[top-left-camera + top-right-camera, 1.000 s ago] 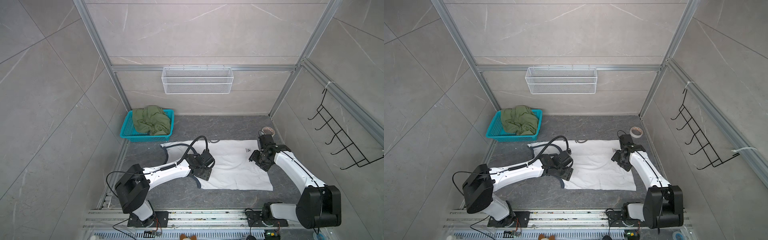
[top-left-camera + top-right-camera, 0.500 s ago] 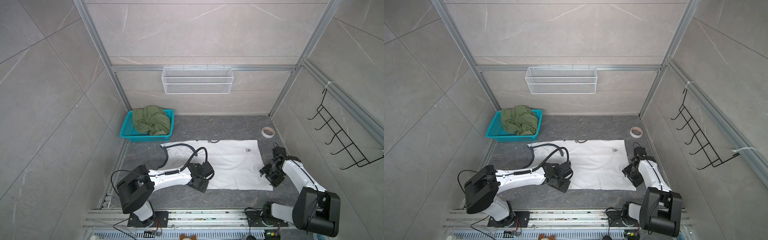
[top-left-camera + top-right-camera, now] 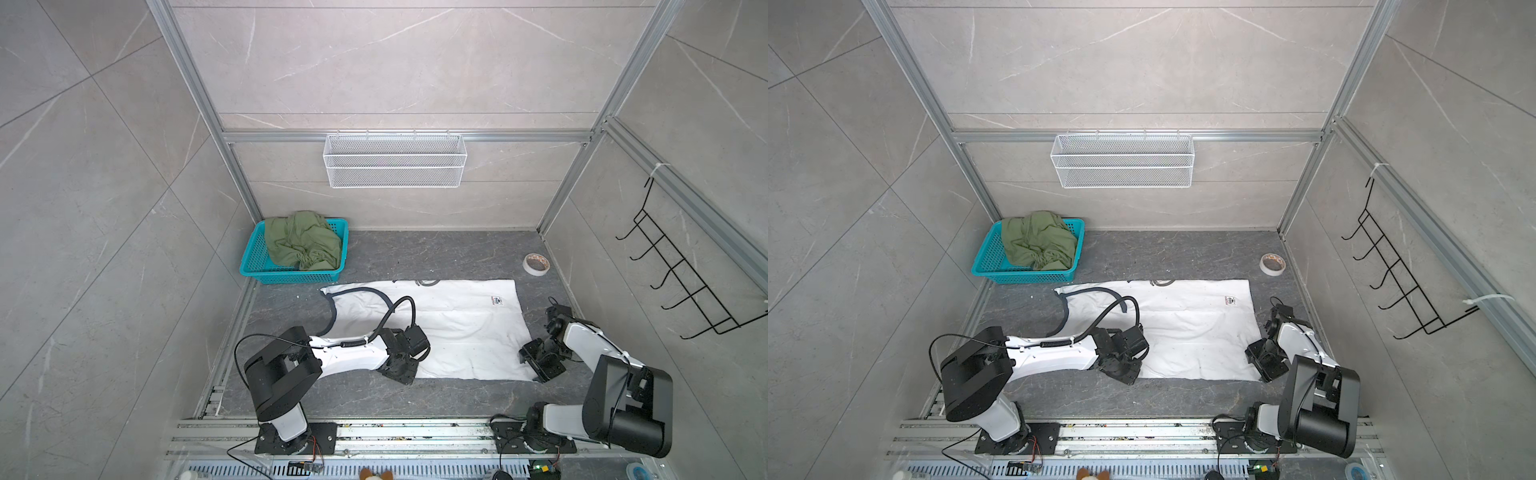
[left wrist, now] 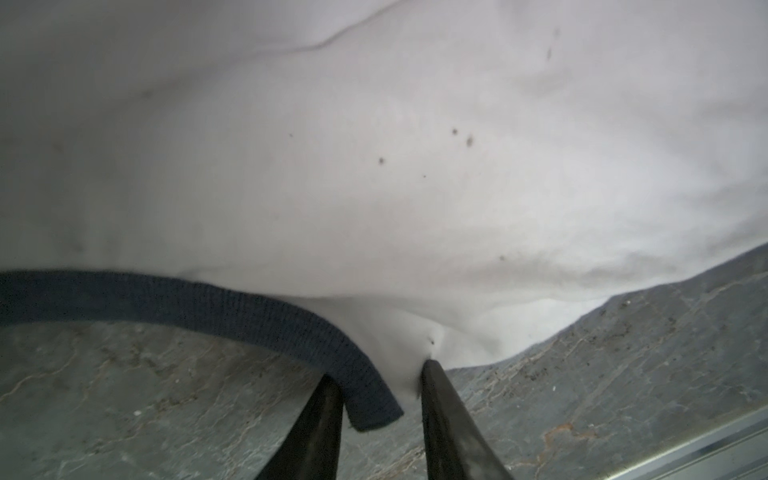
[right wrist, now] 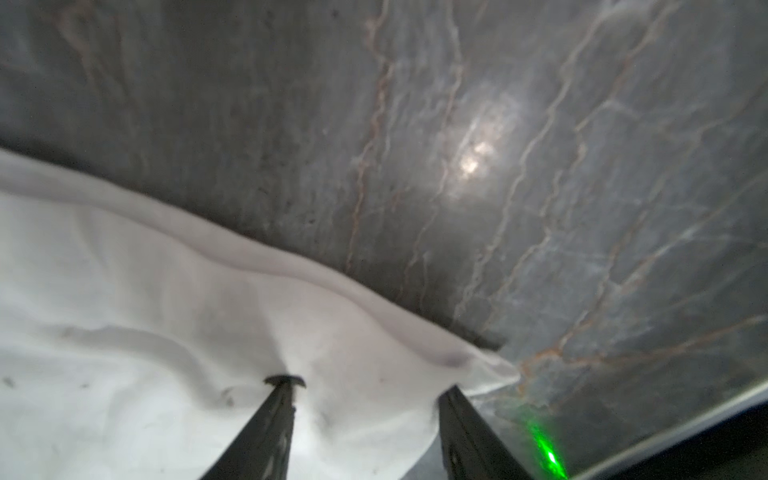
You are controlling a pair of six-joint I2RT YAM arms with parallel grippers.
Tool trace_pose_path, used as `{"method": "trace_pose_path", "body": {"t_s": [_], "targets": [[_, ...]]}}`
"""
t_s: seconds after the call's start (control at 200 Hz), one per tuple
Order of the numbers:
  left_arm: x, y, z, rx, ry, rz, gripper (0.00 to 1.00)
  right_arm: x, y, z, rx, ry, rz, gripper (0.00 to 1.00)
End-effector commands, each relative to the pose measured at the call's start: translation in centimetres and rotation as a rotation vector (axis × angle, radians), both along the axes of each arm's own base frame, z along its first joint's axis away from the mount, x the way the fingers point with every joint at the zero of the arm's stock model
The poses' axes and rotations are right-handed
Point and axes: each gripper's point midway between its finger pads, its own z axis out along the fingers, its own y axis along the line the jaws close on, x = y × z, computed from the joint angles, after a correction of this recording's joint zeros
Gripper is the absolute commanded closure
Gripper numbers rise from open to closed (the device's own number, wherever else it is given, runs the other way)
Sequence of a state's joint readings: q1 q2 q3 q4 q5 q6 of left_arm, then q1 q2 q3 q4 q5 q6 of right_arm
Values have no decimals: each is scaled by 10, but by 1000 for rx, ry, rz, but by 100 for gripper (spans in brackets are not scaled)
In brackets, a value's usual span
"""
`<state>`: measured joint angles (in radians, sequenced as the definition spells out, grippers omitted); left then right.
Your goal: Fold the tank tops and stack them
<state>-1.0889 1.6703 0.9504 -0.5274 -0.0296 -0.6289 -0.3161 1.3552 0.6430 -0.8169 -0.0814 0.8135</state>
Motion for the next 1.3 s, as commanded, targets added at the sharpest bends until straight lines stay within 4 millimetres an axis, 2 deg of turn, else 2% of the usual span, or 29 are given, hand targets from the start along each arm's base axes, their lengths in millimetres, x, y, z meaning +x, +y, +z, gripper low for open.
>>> {"method": "trace_pose_path", "body": {"t_s": [0.0, 0.13, 0.274, 0.484, 0.609, 0.724, 0.893, 1.033, 1.148, 1.298], "targets": [[2, 1, -5, 2, -13, 6, 69, -10, 9, -16, 46, 40, -32, 51], [4, 2, -2, -1, -26, 11, 74, -11, 5, -16, 26, 47, -31, 57], [9, 3, 3, -8, -53, 19, 80, -3, -1, -9, -3, 20, -19, 60], [13, 2, 11, -19, -77, 26, 80, -9, -13, 8, -82, 39, -4, 43], [14, 2, 11, -18, -78, 31, 81, -20, -13, 15, -107, 38, -27, 41], [14, 1, 12, -19, -78, 32, 82, -30, -10, 16, -108, 31, -54, 44], [14, 0, 12, -22, -76, 29, 82, -32, -1, 8, -75, 18, -77, 52], [14, 0, 12, -27, -76, 28, 83, -23, 4, -3, -31, 25, -72, 56], [13, 1, 13, -30, -78, 28, 84, -13, 1, -4, -41, 17, -61, 57], [14, 2, 16, -40, -91, 36, 84, -12, -4, -6, -69, 24, -54, 61]]}}
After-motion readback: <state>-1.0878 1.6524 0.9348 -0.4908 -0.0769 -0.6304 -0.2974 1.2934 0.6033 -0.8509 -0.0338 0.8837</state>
